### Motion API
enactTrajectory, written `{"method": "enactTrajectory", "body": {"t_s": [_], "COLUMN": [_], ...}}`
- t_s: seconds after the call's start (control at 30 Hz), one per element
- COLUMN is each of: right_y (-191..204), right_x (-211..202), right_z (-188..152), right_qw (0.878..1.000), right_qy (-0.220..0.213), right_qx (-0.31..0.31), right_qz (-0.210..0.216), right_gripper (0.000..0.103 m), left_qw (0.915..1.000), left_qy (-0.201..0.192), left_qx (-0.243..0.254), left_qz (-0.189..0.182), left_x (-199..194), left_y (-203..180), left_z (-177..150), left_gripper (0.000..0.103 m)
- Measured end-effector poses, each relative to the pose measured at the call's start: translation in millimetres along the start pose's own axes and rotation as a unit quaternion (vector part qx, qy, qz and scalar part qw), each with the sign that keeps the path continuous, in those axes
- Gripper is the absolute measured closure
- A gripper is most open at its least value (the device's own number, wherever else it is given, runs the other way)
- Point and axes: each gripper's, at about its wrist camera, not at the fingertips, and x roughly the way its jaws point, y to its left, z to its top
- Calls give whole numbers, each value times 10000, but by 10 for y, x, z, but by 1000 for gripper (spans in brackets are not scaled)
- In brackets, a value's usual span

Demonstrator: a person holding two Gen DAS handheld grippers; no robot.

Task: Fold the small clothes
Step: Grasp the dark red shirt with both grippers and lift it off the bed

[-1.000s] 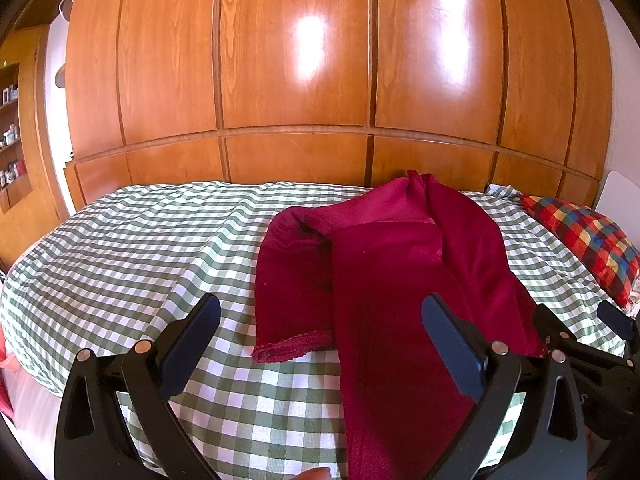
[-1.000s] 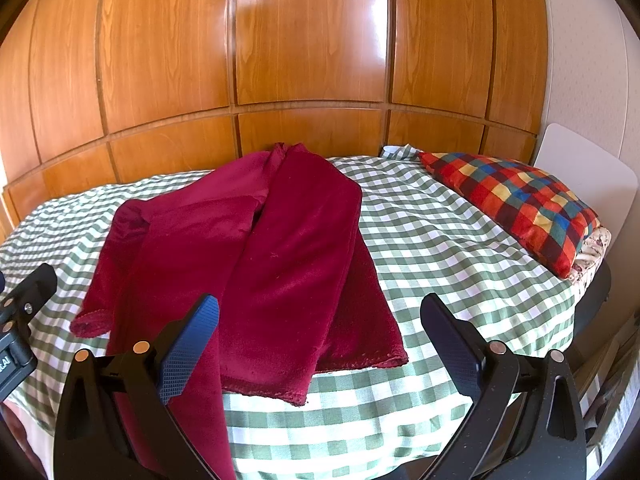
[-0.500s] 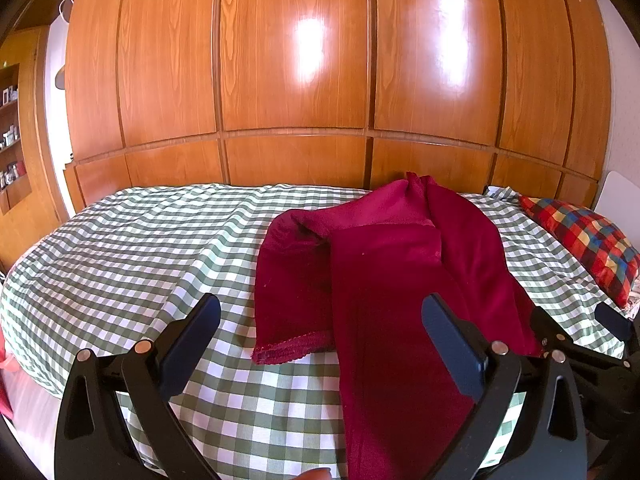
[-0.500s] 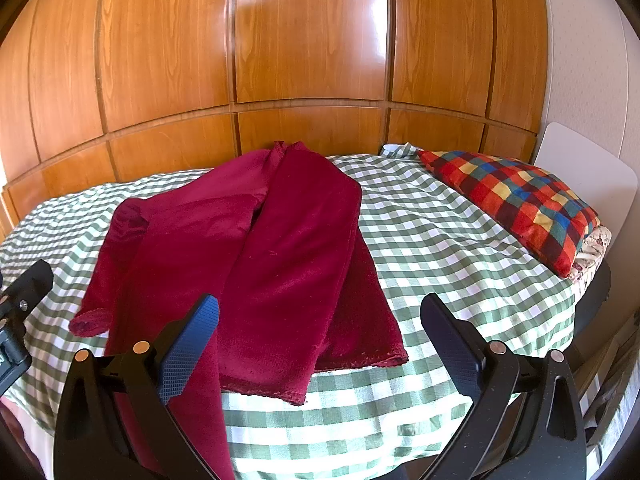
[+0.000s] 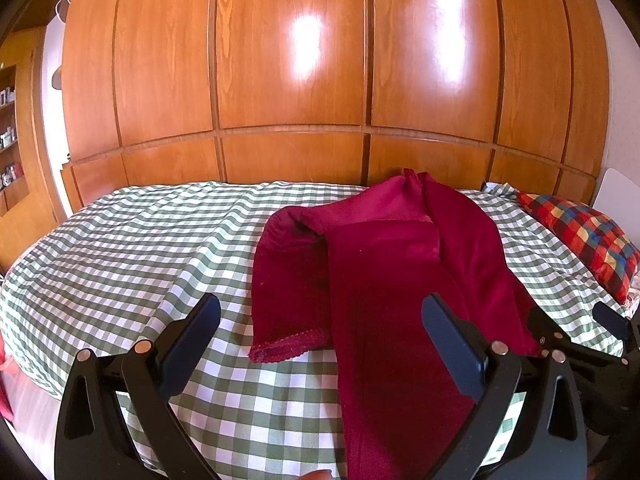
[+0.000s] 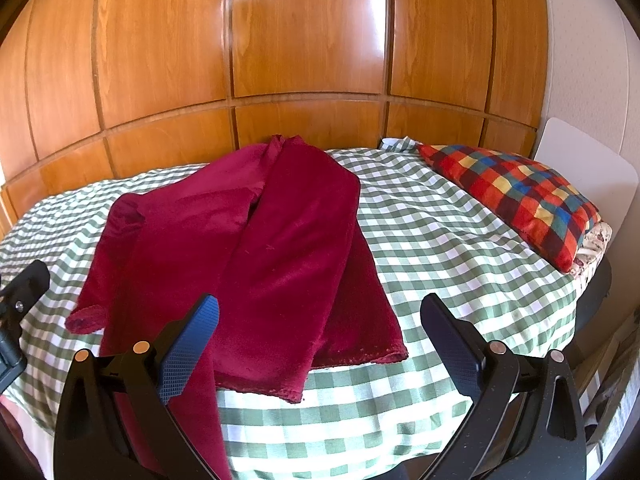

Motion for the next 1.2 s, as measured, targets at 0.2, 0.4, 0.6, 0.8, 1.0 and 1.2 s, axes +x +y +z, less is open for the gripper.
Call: {"method": "enactTrajectory", "body": {"t_s": [0.2,0.4,0.6,0.8,1.0,1.2], "right_y": [-72,-406,-632,-434,-139,92], "right_x": [60,154,282,529,992,1198], "right_z": [15,77,117,197,196,189], "right_qw": [9999,9988,9977,9944,9825,9719], "right_qy": [87,222,423,749,1392,1678], "right_qx": [77,350,514,322,131,-594], "right_qz": [-56,-253,-109,671,1231,1542], "right_gripper": [3,3,3,15,27,78], "left_qw": [9994,9881,9540,9382,9502,9752], "left_qy": [238,558,994,1295,1315,642], "left_qx": [66,715,1831,2750,1669,133], "left_qz": [-234,-1246,-2154,-1653,-2282,-2114], "left_x": [90,126,165,387,301,194], "left_y": [-1,-119,-492,-911,-519,453], "left_z": [-51,-205,-535,-940,-623,128], "left_gripper": [3,7,18,50,95,96]}}
